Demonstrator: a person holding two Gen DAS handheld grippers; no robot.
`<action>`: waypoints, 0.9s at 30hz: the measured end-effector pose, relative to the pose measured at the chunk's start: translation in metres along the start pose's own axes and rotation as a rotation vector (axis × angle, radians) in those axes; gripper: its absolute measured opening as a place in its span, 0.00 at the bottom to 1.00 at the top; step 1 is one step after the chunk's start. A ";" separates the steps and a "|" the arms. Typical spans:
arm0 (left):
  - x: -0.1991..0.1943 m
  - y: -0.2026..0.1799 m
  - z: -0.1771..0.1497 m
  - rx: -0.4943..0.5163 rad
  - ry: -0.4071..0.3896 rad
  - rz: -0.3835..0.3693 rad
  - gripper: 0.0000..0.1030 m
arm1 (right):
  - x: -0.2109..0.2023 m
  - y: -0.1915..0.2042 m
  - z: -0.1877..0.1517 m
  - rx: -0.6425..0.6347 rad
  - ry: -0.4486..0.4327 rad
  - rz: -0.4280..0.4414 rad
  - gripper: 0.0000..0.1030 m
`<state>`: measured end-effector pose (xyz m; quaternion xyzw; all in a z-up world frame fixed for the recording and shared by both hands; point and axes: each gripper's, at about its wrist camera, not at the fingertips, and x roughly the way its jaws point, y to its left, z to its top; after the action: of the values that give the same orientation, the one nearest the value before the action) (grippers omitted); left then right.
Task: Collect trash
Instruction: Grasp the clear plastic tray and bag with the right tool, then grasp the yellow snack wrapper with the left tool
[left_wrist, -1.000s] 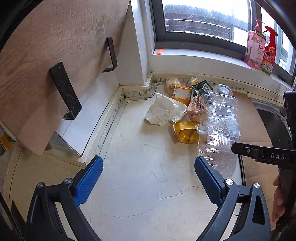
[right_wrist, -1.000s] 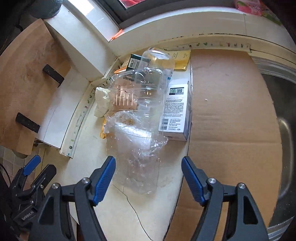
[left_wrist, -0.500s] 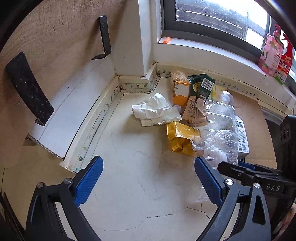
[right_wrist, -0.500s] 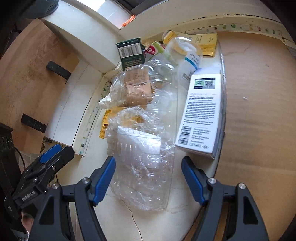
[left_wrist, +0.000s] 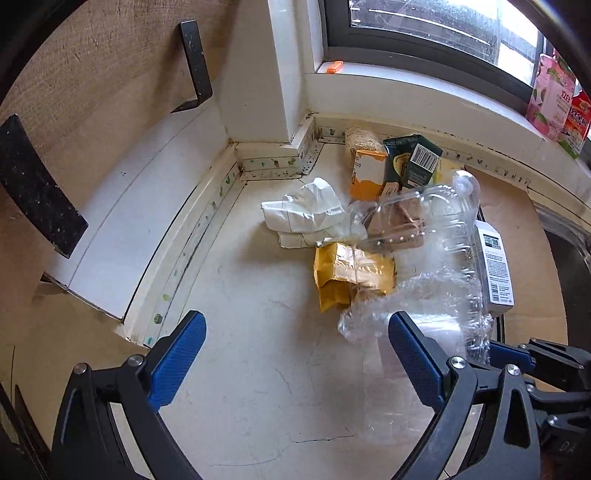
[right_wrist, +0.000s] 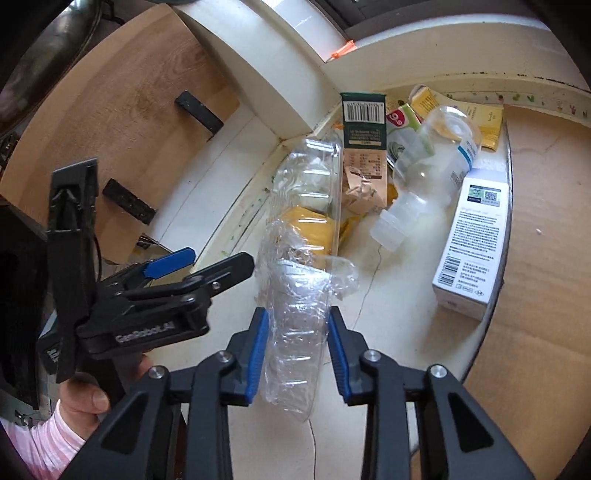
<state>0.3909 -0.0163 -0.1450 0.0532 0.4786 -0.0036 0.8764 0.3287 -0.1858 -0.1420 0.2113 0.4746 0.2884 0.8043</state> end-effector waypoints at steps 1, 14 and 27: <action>0.000 0.001 0.001 -0.003 -0.001 -0.001 0.95 | -0.003 0.004 -0.001 -0.010 -0.008 0.003 0.26; 0.003 -0.004 0.013 -0.037 -0.001 -0.036 0.95 | -0.094 0.030 -0.013 0.015 -0.242 -0.129 0.20; 0.082 -0.031 0.040 -0.078 0.149 -0.080 0.95 | -0.127 0.002 -0.010 0.159 -0.372 -0.337 0.06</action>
<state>0.4670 -0.0476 -0.1947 -0.0002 0.5442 -0.0161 0.8388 0.2707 -0.2680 -0.0637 0.2413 0.3683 0.0681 0.8952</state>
